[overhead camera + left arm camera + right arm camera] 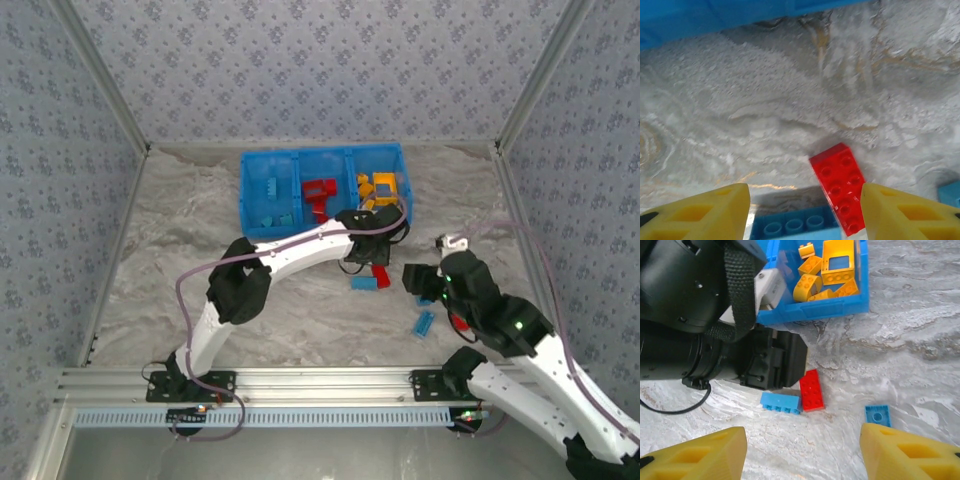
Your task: Sort the legos into containers by color
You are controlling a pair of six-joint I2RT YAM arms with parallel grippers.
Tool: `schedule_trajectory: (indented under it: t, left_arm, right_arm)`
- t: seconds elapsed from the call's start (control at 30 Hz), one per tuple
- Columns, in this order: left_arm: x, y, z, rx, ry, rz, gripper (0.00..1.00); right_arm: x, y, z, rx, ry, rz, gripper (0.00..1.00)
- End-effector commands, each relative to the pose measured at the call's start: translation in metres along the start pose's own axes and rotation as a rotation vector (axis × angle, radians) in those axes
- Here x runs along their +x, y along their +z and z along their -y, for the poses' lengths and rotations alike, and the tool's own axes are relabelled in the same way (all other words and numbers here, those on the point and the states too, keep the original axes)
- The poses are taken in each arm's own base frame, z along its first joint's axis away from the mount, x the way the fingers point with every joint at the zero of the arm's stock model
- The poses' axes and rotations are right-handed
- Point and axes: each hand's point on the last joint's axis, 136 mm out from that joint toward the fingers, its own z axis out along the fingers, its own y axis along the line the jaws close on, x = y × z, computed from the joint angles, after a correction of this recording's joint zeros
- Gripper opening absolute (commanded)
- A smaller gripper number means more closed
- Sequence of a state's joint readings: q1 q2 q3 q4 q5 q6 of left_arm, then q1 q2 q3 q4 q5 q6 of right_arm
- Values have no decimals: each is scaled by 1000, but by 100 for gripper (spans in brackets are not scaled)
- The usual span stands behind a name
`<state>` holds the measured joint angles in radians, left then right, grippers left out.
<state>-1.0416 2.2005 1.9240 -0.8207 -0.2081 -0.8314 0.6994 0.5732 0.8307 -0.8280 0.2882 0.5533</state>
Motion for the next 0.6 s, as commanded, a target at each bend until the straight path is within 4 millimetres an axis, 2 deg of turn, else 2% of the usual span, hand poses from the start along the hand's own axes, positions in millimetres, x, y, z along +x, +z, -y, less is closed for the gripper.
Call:
schedule_trajectory:
  t: [0.0,0.13,0.23,0.3,0.4,0.57]
  left_arm:
    - [7,-25,-1,42,71,-7,61]
    - [24,-31,-15,62,310,-16,64]
    - [37,-44,-5,220,551,-9,67]
    - [44,-48,-5,245,690,-12,69]
    - [50,-39,-7,259,859,-25,70]
    - [54,-17,-5,298,989,-63,70]
  right_arm:
    - [7,-12,23,101,33,-8,65]
    - [-7,-30,28,119,39,27,70]
    - [-13,-39,26,105,45,34,75]
    - [-11,-40,23,89,46,20,77]
    - [-3,-39,17,54,90,-19,79]
    - [8,-46,18,43,143,-82,80]
